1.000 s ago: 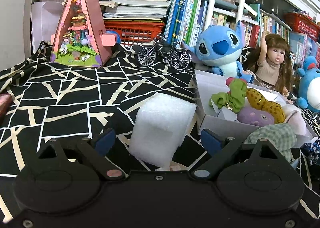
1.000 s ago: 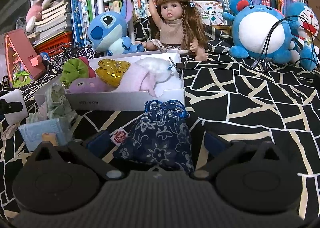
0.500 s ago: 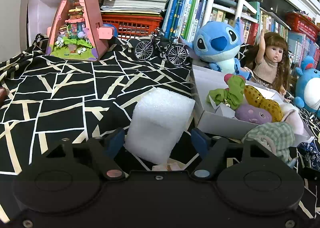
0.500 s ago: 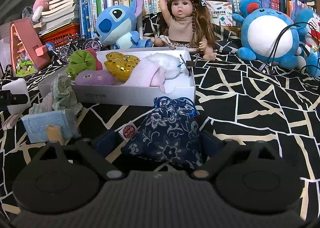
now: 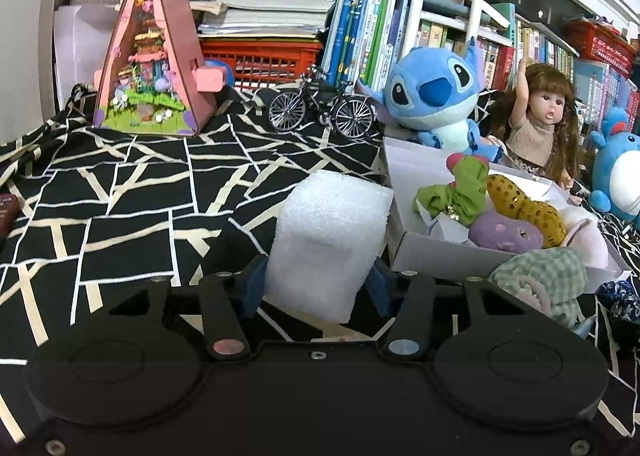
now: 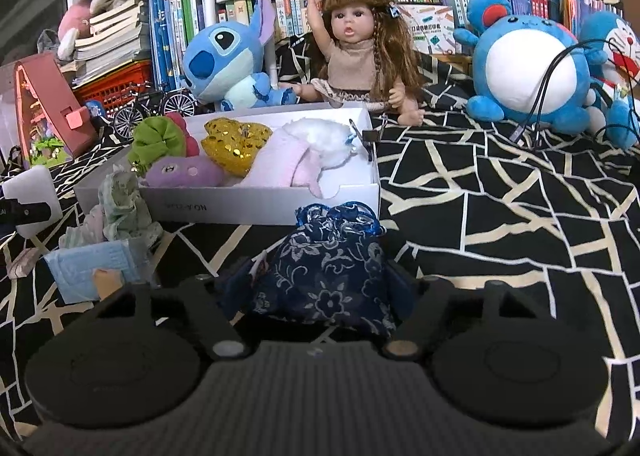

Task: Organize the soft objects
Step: 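Grasp the blue floral pouch with the right tool while the left tool grasps the white foam block, then lower the blue pouch into the box with right tool while left lowers the foam block in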

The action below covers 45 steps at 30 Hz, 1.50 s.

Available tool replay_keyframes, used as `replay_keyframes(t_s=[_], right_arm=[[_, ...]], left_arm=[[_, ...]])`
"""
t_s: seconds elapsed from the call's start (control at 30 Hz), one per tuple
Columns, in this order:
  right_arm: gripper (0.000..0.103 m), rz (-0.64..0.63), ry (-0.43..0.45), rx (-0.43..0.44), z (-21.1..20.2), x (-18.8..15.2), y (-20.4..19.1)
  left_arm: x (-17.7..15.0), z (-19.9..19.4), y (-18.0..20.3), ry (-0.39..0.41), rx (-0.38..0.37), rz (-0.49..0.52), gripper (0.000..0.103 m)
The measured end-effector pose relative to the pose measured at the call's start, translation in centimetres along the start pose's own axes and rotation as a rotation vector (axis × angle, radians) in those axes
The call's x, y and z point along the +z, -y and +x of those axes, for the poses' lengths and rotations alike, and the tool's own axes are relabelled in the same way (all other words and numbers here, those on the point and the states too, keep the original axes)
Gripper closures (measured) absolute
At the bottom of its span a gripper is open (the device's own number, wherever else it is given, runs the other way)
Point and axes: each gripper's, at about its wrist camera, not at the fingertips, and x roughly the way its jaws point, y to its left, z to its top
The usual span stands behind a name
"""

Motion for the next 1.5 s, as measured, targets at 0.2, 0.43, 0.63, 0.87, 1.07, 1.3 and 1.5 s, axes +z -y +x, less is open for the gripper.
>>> replay_keyframes(t_s=[0.2,0.43,0.63,0.87,1.07,1.3,1.5], right_arm=[[0.034,0.009,0.020,-0.003,-0.5,0.4,0.2],[0.034,0.023,0.059,-0.024,-1.4,1.2,0.7],[0.035,0.026,0.095,-0.039,-2.1,2.2,1.1],[0.035,0.035,0.144,-0.028,-2.6,4.2,1.5],[0.035,0.013,0.189,0.008,-2.6,6.9,0.9],[0.035,0.014,0.217,0.064,-1.1,10.7,-0.2],[0.035,0.054,0.181,0.134,2.2,13.7,-0.7]], left_arm=[[0.5,-0.6,0.4,0.013,-0.012,0.006,0.054],[1.3,-1.2,0.6,0.018,-0.041,-0.008,0.054],[2.2,-1.5,1.1,0.019,-0.071,-0.001,0.054],[4.1,-1.1,2.1,0.005,-0.111,0.014,0.054],[6.5,-0.1,3.3,0.001,-0.151,0.028,0.054],[9.8,2.2,5.2,0.001,-0.183,0.049,0.054],[12.0,5.9,6.7,-0.057,-0.192,0.053,0.054]])
